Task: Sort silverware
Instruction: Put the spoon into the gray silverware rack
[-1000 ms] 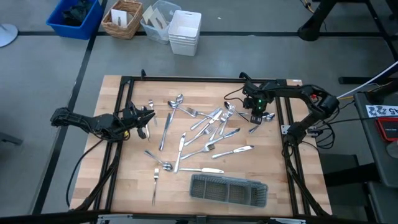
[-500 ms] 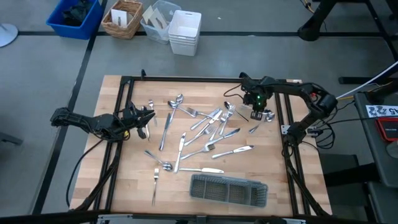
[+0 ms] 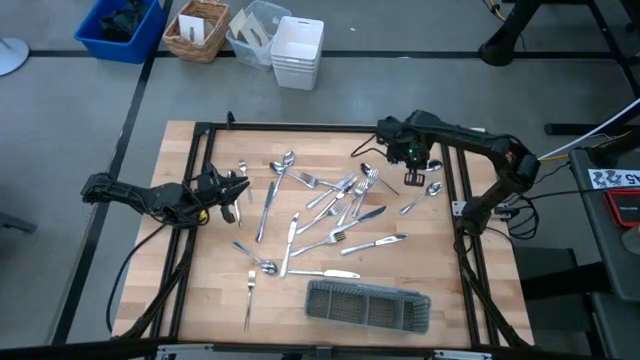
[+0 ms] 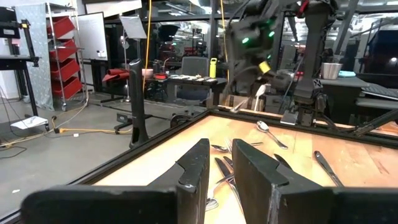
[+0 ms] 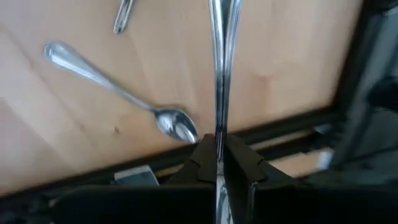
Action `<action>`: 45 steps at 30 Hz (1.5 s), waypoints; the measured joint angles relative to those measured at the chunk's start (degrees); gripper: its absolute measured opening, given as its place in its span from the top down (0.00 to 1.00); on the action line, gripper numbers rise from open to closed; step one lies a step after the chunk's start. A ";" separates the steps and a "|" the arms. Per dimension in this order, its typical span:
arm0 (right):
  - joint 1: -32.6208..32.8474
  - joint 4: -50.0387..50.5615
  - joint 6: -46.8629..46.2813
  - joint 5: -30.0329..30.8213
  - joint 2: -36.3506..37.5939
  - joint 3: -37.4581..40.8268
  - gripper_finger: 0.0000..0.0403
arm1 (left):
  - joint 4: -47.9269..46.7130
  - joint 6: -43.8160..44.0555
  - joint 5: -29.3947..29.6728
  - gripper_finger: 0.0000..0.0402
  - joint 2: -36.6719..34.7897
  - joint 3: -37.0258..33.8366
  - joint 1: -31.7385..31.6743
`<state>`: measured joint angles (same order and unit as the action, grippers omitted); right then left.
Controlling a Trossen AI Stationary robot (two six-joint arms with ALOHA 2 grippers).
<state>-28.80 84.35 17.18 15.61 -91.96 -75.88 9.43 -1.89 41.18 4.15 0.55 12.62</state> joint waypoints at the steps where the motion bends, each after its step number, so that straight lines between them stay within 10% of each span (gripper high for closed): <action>1: 1.87 1.86 -1.17 0.93 0.00 -1.47 0.97 | -0.01 0.01 0.00 0.84 0.00 -0.01 0.00; 28: 57.08 5.69 -14.38 21.65 0.74 -14.66 0.97 | -0.03 0.95 -0.03 0.84 0.01 0.00 0.00; 38: 62.60 3.77 -12.44 34.58 0.74 -14.68 0.97 | 10.47 18.31 -8.53 0.84 0.90 0.01 0.00; 45: 61.04 -4.74 5.89 35.47 0.74 -14.68 0.98 | 26.04 20.06 -9.57 0.84 12.97 0.16 0.00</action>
<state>32.24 79.60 23.08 51.07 -91.22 -90.56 35.47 18.17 31.61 17.13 0.71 12.62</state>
